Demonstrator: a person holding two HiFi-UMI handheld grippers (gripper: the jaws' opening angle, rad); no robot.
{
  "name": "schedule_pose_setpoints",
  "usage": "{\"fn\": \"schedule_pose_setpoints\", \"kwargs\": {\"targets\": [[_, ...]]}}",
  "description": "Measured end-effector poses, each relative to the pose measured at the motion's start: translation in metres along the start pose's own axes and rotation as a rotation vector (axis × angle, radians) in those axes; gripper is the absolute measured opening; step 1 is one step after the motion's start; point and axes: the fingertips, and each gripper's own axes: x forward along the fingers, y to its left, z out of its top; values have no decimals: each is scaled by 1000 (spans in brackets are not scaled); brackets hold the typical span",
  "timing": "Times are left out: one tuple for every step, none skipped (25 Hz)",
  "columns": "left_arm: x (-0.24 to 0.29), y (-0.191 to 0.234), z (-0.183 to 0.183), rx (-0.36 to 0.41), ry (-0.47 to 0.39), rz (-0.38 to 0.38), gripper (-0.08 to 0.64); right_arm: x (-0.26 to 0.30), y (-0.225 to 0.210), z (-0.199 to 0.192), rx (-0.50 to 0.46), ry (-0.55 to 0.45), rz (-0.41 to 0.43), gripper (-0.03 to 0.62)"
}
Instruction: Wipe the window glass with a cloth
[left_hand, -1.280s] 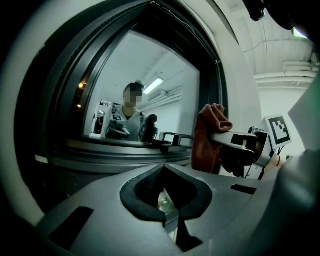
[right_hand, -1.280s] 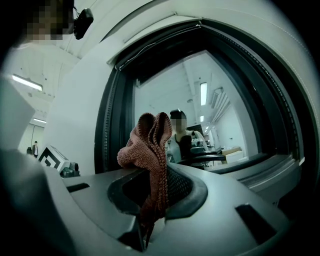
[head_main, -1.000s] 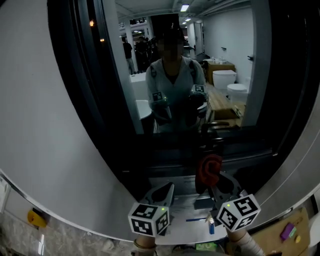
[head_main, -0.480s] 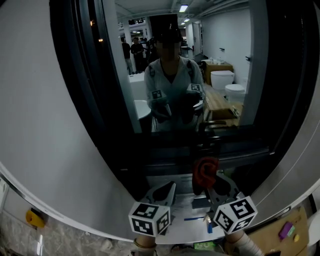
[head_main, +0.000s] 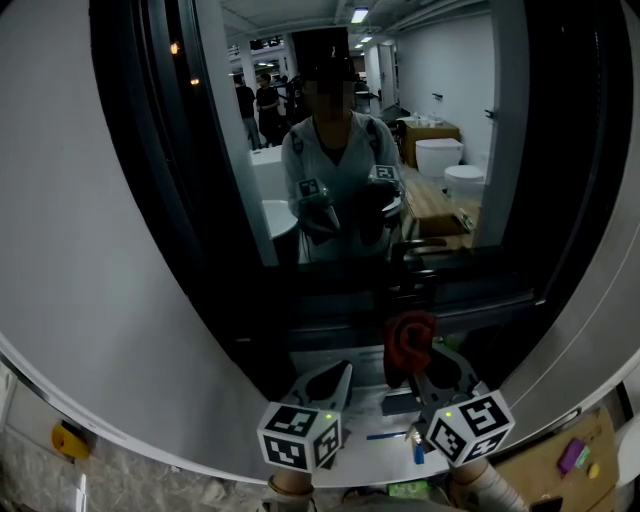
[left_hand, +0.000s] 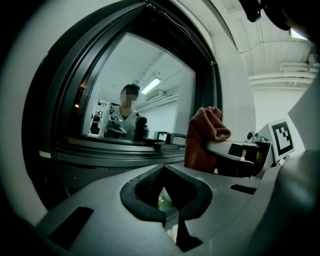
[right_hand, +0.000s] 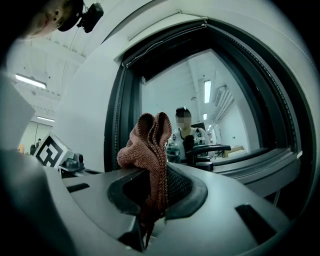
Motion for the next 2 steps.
{"fn": "schedule_pose_setpoints", "kwargs": {"targets": [[1,1,0,0,0,0,5,1,0,0,0,1,-1,51],[1,1,0,-1,-1,0,5,1,-1,-1,0,1,-2,51]]}}
